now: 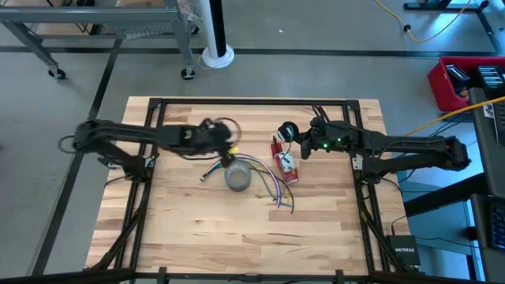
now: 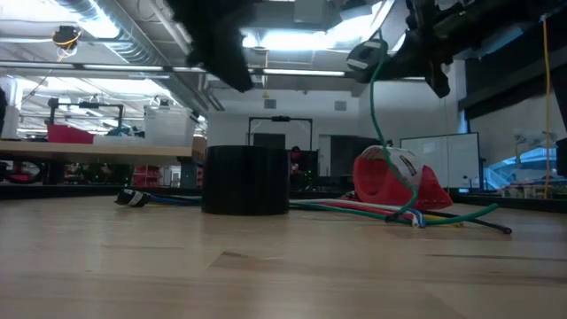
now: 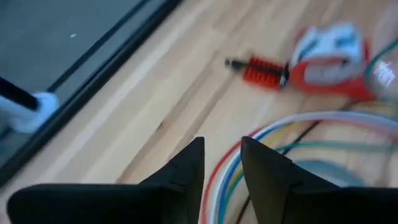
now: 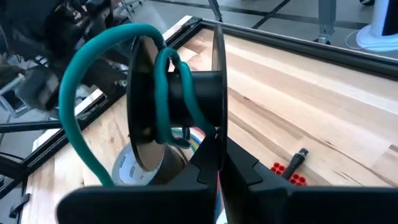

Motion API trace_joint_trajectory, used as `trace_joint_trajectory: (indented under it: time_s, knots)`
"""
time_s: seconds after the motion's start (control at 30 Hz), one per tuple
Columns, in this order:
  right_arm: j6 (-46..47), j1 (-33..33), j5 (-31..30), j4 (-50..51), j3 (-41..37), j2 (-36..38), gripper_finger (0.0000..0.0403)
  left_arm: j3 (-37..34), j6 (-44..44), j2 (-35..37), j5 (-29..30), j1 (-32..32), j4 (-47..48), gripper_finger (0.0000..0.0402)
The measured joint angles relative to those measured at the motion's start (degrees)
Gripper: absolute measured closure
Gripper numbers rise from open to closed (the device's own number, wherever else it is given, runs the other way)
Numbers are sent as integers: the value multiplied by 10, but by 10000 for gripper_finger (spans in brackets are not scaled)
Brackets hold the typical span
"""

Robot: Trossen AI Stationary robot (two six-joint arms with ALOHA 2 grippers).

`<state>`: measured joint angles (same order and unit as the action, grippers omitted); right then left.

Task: Coil cords
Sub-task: Coil the green wire into the spool

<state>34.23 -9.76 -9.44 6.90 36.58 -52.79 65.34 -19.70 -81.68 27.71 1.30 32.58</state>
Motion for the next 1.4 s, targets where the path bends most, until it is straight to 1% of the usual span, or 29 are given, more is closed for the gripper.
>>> trace_joint_trajectory:
  time_s: [0.1,0.2,0.3,0.37,0.4,0.47,0.6,0.67,0.7,0.77,0.83,0.9,1.1,1.23,1.4]
  knots:
    - [15,0,0,-15,-15,6,400,-104,-29,82,-6,-6,-108,304]
    - [29,0,1,-58,-35,6,400,-198,-42,134,-25,-15,-251,304]
    - [41,0,16,-130,-58,4,400,-278,-53,143,-49,-26,-431,304]
    - [49,0,22,-170,-71,3,400,-317,-71,127,-57,-34,-540,304]
    - [50,0,21,-189,-74,3,400,-330,-84,117,-59,-36,-585,304]
    - [50,0,16,-214,-79,2,400,-344,-112,93,-60,-39,-623,304]
    - [52,0,15,-248,-79,-7,400,-346,-214,39,-56,-38,-650,304]
    - [52,0,15,-251,-79,-12,400,-346,-252,7,-54,-37,-689,304]
    - [52,0,15,-258,-79,-17,400,-345,-253,-8,-54,-37,-718,304]
    - [52,0,15,-257,-79,-28,400,-341,-224,-46,-53,-40,-785,304]
    - [52,0,16,-268,-79,-43,400,-325,-176,-85,-55,-43,-848,304]
    - [52,0,25,-285,-79,-60,400,-298,-129,-121,-60,-44,-879,304]
    - [66,0,45,-319,-79,-93,400,-212,-33,-189,-62,-40,-858,304]
    - [67,0,55,-343,-79,-96,400,-165,-7,-211,-62,-39,-819,304]
    - [67,0,56,-358,-79,-96,400,-126,22,-221,-84,-41,-767,304]
